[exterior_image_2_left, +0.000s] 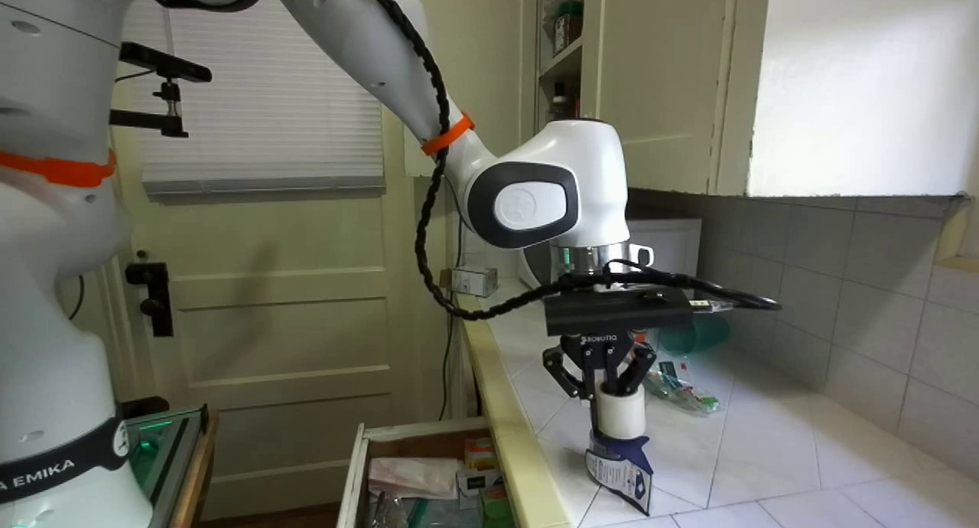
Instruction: Remove the white tape from the open drawer.
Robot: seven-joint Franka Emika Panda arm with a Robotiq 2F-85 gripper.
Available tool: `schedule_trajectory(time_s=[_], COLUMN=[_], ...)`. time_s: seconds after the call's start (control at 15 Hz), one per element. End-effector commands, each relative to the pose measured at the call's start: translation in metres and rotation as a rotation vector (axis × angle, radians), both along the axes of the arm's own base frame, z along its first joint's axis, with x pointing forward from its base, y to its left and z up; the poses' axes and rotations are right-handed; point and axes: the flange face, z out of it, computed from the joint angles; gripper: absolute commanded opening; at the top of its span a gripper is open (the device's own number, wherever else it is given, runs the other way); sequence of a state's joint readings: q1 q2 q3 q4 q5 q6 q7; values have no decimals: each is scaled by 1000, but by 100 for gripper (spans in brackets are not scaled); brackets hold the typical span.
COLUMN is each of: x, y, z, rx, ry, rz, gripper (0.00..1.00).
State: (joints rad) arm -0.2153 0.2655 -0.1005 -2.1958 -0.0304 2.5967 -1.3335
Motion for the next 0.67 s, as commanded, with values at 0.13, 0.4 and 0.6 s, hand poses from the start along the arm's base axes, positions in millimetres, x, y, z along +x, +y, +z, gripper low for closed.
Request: schedule_trajectory(time_s=[0.13,0.4,0.6], x=[1,0,0], y=[-5,-8,-7], z=[-4,-4,-5], rx=[17,16,20], ry=[35,35,46], rz=[-6,-9,2], gripper=[4,4,40])
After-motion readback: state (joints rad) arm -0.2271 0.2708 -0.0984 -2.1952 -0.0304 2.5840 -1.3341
